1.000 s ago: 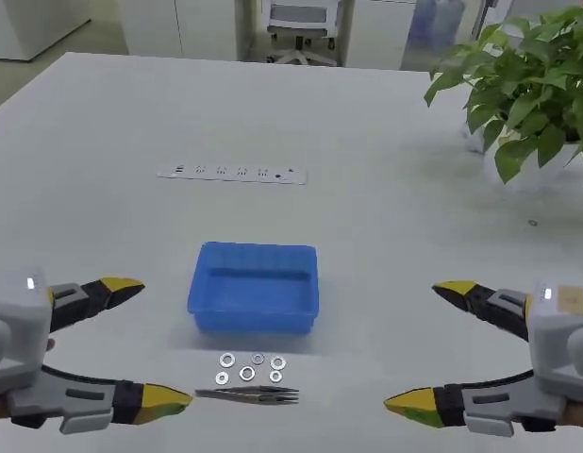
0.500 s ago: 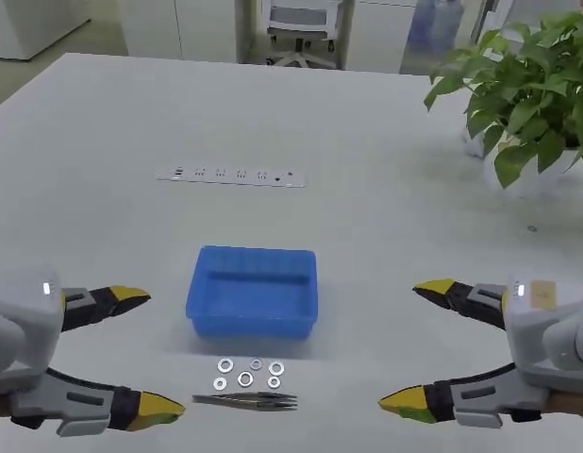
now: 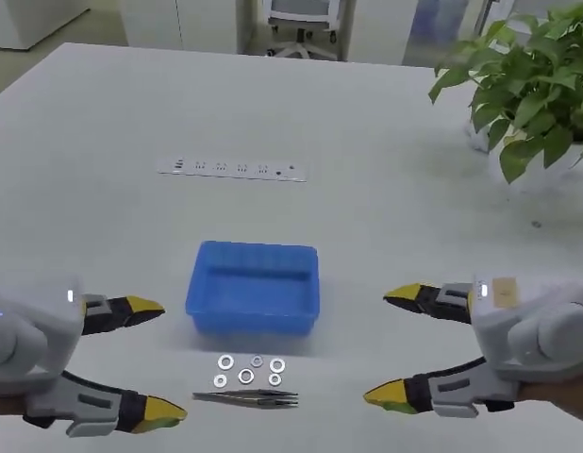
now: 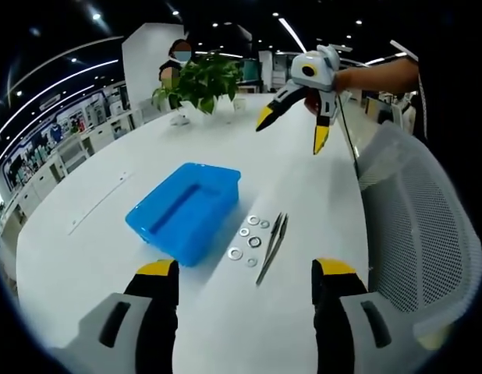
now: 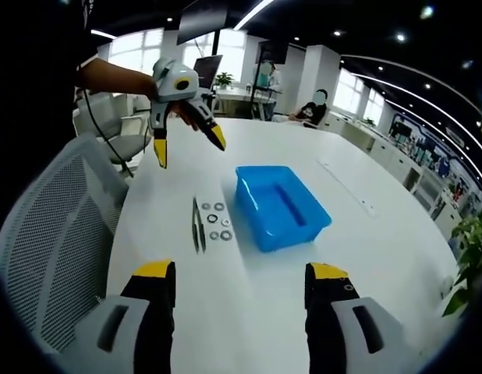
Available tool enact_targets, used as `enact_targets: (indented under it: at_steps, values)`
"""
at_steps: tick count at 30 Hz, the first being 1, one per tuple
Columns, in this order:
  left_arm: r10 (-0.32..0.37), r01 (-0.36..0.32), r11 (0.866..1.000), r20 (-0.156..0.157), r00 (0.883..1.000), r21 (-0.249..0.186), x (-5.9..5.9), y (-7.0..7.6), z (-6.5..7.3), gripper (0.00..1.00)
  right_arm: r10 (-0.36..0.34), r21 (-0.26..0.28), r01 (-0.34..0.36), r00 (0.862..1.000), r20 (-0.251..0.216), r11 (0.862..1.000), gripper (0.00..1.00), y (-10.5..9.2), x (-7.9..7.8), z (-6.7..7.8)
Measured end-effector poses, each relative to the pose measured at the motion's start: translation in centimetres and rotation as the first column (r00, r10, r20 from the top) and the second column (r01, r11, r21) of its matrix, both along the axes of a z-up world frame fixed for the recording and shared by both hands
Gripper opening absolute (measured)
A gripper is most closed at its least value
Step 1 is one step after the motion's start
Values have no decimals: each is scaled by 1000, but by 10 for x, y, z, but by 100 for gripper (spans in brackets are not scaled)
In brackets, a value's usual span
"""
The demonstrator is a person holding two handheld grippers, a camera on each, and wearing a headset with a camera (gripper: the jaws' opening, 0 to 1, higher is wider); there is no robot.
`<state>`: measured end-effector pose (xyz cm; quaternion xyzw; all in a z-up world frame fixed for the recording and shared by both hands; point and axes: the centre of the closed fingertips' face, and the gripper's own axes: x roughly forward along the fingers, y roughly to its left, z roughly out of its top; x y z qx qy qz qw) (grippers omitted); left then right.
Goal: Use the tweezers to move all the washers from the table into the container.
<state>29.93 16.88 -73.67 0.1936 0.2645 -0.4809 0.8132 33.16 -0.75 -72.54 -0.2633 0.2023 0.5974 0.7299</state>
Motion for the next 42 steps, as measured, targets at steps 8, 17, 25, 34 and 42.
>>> enact_targets:
  at_steps: [8, 17, 25, 34, 42]
  values:
    - [-49, 50, 998, -23, 999, 41, -3, -5, -14, 65, 74, -30, -75, 997, -19, 997, 56, 18, -7, -14]
    - [-102, 105, 991, -42, 994, 82, -5, -10, -27, 54, 161, -60, -163, 986, -38, 985, 46, 41, -18, -28]
    - [-126, 133, 985, -63, 990, 112, -4, -14, -40, 44, 234, -81, -238, 971, -56, 968, 36, 60, -28, -38]
    - [-159, 169, 976, -81, 984, 138, -3, -16, -52, 33, 293, -117, -300, 953, -72, 947, 29, 77, -37, -53]
    - [-187, 202, 965, -99, 977, 168, -5, -19, -61, 27, 320, -161, -330, 944, -83, 930, 24, 89, -39, -70]
